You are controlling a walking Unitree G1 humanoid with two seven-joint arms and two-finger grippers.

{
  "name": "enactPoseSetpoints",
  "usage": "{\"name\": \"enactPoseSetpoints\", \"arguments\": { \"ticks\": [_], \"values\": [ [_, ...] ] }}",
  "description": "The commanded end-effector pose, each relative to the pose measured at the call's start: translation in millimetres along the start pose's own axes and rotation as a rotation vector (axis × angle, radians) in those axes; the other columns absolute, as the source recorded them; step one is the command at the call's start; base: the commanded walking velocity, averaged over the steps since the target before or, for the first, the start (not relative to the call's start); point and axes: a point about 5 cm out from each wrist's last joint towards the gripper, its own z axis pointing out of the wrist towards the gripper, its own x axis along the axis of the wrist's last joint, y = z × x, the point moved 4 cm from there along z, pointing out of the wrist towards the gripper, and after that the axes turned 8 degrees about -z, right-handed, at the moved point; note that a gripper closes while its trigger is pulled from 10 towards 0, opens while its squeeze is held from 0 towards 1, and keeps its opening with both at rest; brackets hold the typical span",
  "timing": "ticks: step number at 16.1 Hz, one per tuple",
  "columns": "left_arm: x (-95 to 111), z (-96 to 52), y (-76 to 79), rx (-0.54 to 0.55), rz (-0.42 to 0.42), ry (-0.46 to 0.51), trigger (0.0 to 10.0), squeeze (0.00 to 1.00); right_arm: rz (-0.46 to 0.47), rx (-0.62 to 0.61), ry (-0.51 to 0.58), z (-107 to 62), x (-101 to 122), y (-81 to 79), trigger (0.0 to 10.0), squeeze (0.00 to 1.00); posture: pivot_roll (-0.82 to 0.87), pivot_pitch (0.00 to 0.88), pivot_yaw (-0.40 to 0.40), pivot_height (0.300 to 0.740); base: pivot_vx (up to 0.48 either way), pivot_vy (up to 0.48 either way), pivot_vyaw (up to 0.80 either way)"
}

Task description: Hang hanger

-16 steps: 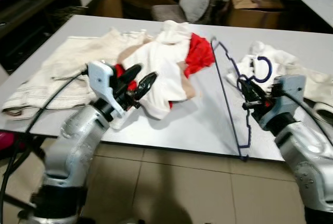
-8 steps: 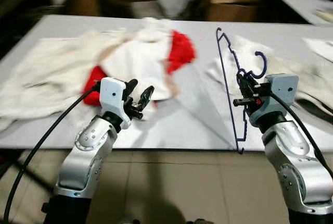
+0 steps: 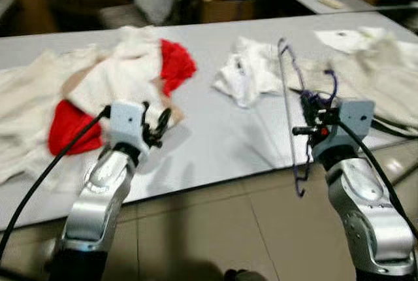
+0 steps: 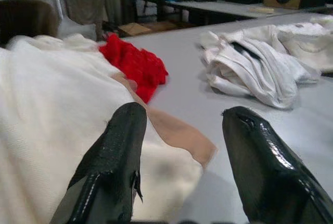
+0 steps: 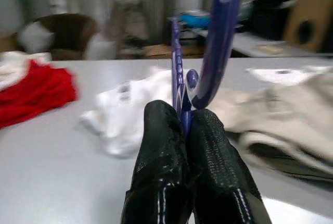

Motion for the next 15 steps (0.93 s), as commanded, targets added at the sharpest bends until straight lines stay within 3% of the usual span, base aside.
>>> {"name": "enactPoseSetpoints", "arguments": {
  "ticks": [1,4,5,8,11,12,15],
  "values": [
    [2,1.4,6.0,-0.017,-0.002,0.007,10.0,0.00,-0.015,-0.020,0.027,1.1,4,0.4,10.0,0.00,-0.06,0.000,-0.018,0.740,0.000,0.000,-0.80],
    [5,2.7,6.7,-0.014,0.025,0.011,10.0,0.00,0.011,0.058,0.005,4.8,4,-17.5,10.0,0.00,-0.06,0.000,-0.043,0.740,0.000,0.000,-0.80],
    [6,1.0,6.1,0.004,-0.012,0.018,10.0,0.00,0.034,0.097,-0.008,2.7,2,-21.1,10.0,0.00,-0.06,0.000,-0.044,0.740,0.000,0.000,-0.74],
    [1,1.1,16.0,-0.040,0.015,0.003,10.0,0.00,0.068,0.186,-0.098,-6.0,-15,-29.5,10.0,0.00,-0.06,0.000,-0.037,0.740,0.000,0.000,-0.16],
    [7,5.7,8.2,-0.020,0.016,0.018,10.0,0.00,0.020,0.140,-0.126,-5.6,-23,-19.6,10.0,0.00,-0.07,0.000,-0.046,0.740,0.000,-0.300,0.00],
    [7,5.0,7.8,-0.010,0.002,0.020,10.0,0.00,0.054,0.171,-0.105,-5.3,-16,-22.8,10.0,0.00,-0.08,0.000,-0.040,0.740,0.000,-0.345,0.00],
    [1,6.8,23.5,-0.054,0.001,0.008,10.0,0.00,0.055,0.172,-0.100,-4.9,-16,-23.4,10.0,0.00,-0.08,0.000,-0.025,0.740,0.000,-0.344,0.00]
  ]
}}
